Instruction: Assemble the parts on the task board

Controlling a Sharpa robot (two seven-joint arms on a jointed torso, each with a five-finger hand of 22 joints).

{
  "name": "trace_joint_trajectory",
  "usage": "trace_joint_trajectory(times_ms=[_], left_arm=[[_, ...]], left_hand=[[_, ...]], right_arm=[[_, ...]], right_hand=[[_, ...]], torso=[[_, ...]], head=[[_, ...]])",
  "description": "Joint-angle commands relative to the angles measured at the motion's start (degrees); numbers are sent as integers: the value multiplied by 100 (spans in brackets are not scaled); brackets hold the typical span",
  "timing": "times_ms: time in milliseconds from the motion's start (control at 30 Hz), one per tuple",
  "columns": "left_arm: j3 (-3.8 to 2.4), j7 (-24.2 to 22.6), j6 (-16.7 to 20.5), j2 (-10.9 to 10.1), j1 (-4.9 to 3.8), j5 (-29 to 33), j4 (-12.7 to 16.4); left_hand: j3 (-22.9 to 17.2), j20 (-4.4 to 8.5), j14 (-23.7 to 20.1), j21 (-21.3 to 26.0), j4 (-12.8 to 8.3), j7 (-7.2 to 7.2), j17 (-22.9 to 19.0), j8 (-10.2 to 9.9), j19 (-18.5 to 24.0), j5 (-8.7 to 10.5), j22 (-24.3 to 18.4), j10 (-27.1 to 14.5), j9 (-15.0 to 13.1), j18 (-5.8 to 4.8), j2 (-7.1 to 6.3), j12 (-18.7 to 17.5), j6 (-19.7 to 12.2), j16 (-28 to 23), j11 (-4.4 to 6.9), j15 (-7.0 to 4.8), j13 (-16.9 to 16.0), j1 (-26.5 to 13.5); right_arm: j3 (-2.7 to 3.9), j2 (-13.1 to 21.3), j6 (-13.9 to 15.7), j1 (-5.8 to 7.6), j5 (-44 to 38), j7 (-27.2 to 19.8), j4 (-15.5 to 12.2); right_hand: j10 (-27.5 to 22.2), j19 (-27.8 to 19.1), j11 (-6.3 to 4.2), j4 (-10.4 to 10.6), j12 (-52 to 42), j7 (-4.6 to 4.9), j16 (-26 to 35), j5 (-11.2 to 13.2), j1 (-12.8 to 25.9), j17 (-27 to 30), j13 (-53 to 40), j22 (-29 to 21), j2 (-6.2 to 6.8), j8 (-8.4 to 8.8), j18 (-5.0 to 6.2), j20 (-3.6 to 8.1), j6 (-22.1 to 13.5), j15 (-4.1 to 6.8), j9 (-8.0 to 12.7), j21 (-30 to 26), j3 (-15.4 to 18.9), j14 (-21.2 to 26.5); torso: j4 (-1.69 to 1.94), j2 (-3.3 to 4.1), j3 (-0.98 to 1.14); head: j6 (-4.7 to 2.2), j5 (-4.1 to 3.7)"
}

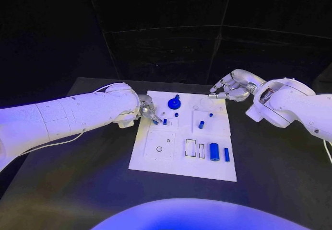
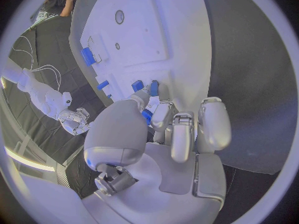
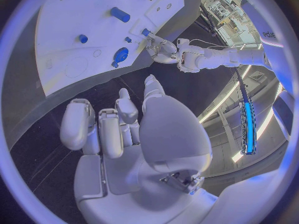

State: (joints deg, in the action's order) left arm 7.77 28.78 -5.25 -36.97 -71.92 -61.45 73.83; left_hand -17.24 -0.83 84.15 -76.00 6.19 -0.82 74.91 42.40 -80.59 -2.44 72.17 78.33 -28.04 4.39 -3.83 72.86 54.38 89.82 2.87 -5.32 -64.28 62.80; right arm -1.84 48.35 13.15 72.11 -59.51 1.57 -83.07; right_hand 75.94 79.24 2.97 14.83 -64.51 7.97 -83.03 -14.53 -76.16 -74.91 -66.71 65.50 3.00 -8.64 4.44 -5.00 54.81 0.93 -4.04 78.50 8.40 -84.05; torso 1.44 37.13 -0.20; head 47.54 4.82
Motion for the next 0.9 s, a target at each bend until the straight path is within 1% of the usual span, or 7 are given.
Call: trace_joint_trajectory(times_ms=[33,200,467,900], left_arm=[[-3,18,-15,6,-7,-35,4],[-3,18,-30,9,-7,-35,3],[-3,18,-9,21,-7,-34,-17],[-3,23,35,42,-7,-34,-51]], left_hand=[[17,6,585,-26,42,-13,1509,31,-52,-32,9,57,-10,-11,-14,26,37,18,-5,-38,-13,-70],[120,10,585,-40,116,-15,1509,77,-64,-31,32,67,-27,-16,-62,38,34,18,-8,-39,-24,-198],[391,10,585,-60,315,-15,1509,148,-84,-32,69,86,-48,-24,-92,62,25,18,-9,-37,-49,-467],[494,13,585,-68,389,-8,1509,174,-93,-32,86,93,-52,-26,-55,72,17,18,-3,-42,-60,-525]], right_arm=[[3,-5,-18,11,11,-36,-4],[3,-3,-18,11,11,-35,-2],[3,-7,-11,11,11,-33,1],[3,-13,-24,11,12,-31,7]], right_hand=[[-12,-3,11,15,-19,8,32,-35,-43,-313,-3,1,-14,-20,35,22,-36,37,3,-35,18,-344],[-12,-3,11,15,-19,8,32,-35,-43,-313,-3,1,-14,-20,35,22,-36,37,3,-35,18,-344],[-19,-6,12,38,-10,9,37,-37,-24,-308,8,-7,-35,-24,37,22,-40,37,4,-40,44,-343],[-20,-9,12,44,-9,9,39,-38,-20,-304,9,-14,-40,-24,38,22,-40,36,4,-44,47,-342]], torso=[[-4,1,5],[-2,-1,3],[-5,3,6],[-3,0,5]], head=[[0,-1],[4,-7],[8,-13],[10,-27]])
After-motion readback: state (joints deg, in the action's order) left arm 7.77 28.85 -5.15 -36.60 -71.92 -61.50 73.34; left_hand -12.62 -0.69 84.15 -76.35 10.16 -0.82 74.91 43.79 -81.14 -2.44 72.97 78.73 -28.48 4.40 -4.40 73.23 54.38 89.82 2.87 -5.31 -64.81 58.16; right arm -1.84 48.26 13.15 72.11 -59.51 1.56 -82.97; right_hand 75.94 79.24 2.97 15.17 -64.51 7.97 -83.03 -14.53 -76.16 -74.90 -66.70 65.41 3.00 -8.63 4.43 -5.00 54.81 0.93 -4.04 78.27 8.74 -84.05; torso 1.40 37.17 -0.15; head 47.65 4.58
